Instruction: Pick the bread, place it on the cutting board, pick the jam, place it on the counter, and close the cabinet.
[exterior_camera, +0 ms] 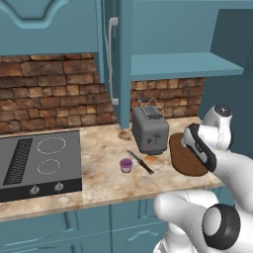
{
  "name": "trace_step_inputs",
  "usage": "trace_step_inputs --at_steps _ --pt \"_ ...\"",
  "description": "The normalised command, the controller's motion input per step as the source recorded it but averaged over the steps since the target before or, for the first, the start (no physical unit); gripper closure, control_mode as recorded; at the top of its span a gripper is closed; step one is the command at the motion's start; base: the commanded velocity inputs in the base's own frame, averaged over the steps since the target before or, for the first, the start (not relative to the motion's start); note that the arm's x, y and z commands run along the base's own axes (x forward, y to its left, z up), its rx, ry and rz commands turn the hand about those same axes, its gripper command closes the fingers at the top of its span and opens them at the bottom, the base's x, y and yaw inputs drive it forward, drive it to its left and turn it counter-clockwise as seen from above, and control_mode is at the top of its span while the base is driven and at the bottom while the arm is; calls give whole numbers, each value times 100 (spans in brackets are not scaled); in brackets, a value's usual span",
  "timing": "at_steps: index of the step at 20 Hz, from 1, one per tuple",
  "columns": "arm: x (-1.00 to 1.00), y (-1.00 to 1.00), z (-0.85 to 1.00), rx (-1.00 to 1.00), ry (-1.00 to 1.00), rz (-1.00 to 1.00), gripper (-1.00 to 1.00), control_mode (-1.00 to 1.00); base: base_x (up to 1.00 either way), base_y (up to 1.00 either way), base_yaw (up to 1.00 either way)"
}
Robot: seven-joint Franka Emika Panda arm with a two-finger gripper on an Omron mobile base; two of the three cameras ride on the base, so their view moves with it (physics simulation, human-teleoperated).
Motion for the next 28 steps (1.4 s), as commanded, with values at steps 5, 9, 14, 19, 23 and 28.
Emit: trace_step_inputs --at_steps 5,9,14,19,23,28 --pt "25 -2 -13 0 0 0 100 -100 0 0 0" --pt "23 -6 -9 0 0 0 100 -100 0 0 0" --pt "11 -11 -12 0 0 0 100 -100 0 0 0" --pt "1 -8 -18 0 2 0 100 -100 0 0 0" --pt "0 -1 -19 0 5 0 100 -100 0 0 0" --pt "0 0 -17 0 6 0 100 -100 0 0 0"
